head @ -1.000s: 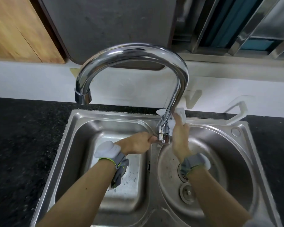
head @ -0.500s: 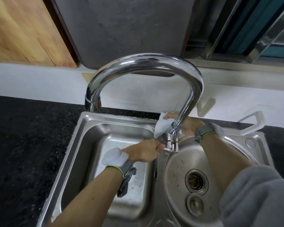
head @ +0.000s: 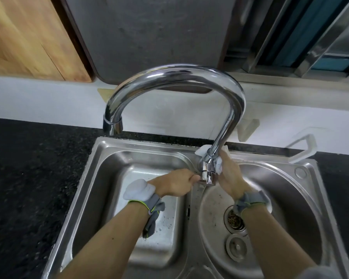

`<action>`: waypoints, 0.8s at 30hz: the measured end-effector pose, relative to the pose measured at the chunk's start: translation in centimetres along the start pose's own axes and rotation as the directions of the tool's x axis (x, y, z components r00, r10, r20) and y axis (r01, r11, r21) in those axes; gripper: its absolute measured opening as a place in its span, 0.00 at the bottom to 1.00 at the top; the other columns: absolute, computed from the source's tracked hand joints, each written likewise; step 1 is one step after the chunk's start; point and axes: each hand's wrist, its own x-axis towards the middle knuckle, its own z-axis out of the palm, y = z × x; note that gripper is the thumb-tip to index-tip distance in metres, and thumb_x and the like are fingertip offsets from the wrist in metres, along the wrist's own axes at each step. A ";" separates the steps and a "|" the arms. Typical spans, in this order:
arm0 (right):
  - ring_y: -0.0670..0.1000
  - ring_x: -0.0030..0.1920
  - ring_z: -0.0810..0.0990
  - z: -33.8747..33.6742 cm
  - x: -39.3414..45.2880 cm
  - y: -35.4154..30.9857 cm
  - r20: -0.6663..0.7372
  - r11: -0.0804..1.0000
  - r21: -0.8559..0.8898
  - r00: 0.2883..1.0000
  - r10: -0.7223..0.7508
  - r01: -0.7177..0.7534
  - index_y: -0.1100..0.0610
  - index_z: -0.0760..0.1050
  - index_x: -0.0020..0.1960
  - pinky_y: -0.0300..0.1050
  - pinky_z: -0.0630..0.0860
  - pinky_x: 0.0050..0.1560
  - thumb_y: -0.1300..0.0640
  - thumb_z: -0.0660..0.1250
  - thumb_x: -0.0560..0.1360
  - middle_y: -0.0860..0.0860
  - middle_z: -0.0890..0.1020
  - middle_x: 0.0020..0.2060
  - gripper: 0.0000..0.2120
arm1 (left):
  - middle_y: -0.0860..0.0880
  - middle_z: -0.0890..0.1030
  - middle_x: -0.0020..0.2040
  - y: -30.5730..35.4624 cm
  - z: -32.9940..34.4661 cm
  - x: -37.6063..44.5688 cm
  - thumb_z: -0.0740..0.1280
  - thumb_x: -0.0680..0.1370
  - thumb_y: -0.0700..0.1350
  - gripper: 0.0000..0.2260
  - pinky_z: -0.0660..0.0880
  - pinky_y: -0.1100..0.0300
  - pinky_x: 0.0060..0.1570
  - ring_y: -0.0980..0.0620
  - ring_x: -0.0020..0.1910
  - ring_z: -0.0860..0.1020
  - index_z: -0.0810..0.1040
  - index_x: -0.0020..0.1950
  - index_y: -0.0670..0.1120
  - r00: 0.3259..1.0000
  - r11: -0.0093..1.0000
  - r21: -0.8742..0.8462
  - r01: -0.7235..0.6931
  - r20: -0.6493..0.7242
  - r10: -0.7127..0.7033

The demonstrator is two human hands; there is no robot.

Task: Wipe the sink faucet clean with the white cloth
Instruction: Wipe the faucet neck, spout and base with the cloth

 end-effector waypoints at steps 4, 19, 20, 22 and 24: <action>0.58 0.51 0.82 1.2 -1.5 1.6 -0.154 0.999 -0.054 0.988 -0.011 0.003 0.59 0.76 0.62 0.57 0.79 0.54 0.40 0.62 0.76 0.58 0.82 0.53 0.25 | 0.35 0.79 0.55 0.0 0.1 0.1 0.51 0.85 0.49 0.16 0.64 0.59 0.45 0.39 0.55 0.76 0.72 0.45 0.42 1.000 0.999 0.024 -0.022 -0.008 0.022; 0.55 0.55 0.81 3.4 -7.4 4.8 -0.257 0.871 -0.459 0.913 -0.318 0.174 0.49 0.72 0.67 0.58 0.75 0.60 0.30 0.51 0.72 0.51 0.83 0.55 0.33 | 0.36 0.80 0.54 -0.2 0.5 0.5 0.52 0.85 0.50 0.19 0.68 0.57 0.48 0.38 0.55 0.77 0.77 0.53 0.40 0.999 0.999 0.037 -0.013 -0.045 0.014; 0.54 0.52 0.81 3.3 -7.2 4.3 -0.279 0.924 -0.348 0.924 -0.263 0.159 0.51 0.76 0.61 0.57 0.75 0.58 0.30 0.53 0.72 0.50 0.84 0.51 0.31 | 0.37 0.80 0.55 -0.2 0.5 0.4 0.52 0.85 0.51 0.19 0.69 0.56 0.50 0.39 0.56 0.77 0.77 0.56 0.41 0.999 0.999 0.038 -0.006 -0.046 0.008; 0.52 0.47 0.81 2.8 -6.8 2.9 -0.296 0.969 -0.192 0.932 -0.207 0.155 0.51 0.78 0.49 0.55 0.76 0.56 0.34 0.57 0.72 0.49 0.83 0.44 0.23 | 0.38 0.80 0.57 -0.2 0.7 0.4 0.52 0.85 0.51 0.20 0.70 0.56 0.53 0.40 0.58 0.77 0.77 0.60 0.41 0.999 1.000 0.027 0.006 -0.046 -0.004; 0.53 0.49 0.81 2.6 -6.3 1.3 -0.286 0.974 -0.136 0.934 -0.216 0.183 0.51 0.77 0.45 0.55 0.75 0.57 0.39 0.60 0.74 0.50 0.83 0.44 0.17 | 0.38 0.80 0.56 -0.2 0.8 0.3 0.52 0.85 0.52 0.20 0.69 0.57 0.50 0.39 0.57 0.77 0.77 0.58 0.40 0.998 1.000 0.015 0.016 -0.053 -0.015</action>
